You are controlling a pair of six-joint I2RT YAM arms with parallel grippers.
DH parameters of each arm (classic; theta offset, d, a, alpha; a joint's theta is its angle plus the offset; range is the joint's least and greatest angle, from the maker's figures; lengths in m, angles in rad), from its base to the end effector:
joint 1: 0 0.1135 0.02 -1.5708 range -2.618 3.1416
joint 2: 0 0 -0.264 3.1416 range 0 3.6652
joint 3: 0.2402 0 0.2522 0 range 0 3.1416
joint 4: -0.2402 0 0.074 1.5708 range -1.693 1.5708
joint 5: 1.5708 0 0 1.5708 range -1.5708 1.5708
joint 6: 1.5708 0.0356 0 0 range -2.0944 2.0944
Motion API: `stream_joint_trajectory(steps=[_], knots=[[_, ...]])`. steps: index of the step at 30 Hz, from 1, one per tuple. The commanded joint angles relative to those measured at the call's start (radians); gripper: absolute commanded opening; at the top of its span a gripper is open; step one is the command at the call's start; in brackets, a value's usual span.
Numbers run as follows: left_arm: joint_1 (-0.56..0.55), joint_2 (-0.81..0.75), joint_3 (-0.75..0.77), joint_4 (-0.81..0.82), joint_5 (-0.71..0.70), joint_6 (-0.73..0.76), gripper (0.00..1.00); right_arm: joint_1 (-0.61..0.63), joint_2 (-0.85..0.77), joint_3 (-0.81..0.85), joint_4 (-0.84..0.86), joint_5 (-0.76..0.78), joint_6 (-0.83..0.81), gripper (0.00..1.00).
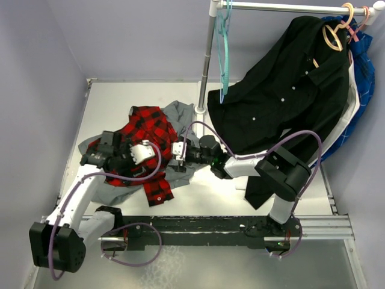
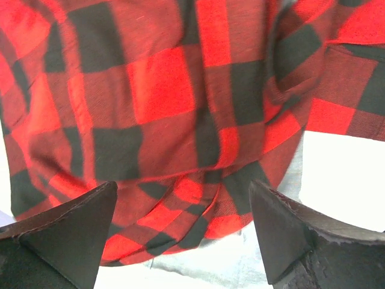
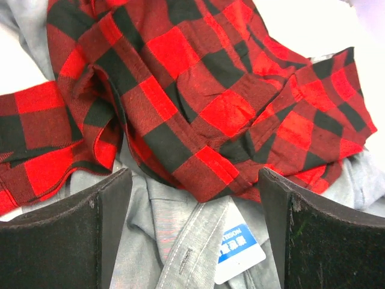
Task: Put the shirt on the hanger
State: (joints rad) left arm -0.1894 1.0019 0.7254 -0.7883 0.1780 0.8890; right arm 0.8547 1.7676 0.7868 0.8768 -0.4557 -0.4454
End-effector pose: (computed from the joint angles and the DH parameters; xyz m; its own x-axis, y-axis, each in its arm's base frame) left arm 0.1782 -0.0406 0.2314 -0.3320 0.8417 -0.4257 0.8369 0.4711 0.2787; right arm 0.2266 0.2842 0.1912 0.3541 -0.1824 -0.9172 -0.9000 0.2002 -0.3873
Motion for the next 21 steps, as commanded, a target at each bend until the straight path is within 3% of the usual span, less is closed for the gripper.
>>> stream_joint_trajectory(steps=[1,5,13,21], knots=[[0.18,-0.042,0.075,-0.034,0.238,0.059,0.94,0.03,0.033,0.067,-0.047,-0.049,-0.084,0.86],[0.27,-0.062,0.044,-0.077,0.295,0.111,0.94,0.05,0.085,0.104,-0.072,-0.026,-0.129,0.83],[0.283,-0.076,-0.06,-0.109,0.241,0.168,0.91,0.051,0.176,0.163,-0.05,0.007,-0.131,0.72],[0.283,-0.051,-0.122,-0.006,0.165,0.178,0.85,0.05,0.192,0.196,-0.028,0.038,-0.098,0.41]])
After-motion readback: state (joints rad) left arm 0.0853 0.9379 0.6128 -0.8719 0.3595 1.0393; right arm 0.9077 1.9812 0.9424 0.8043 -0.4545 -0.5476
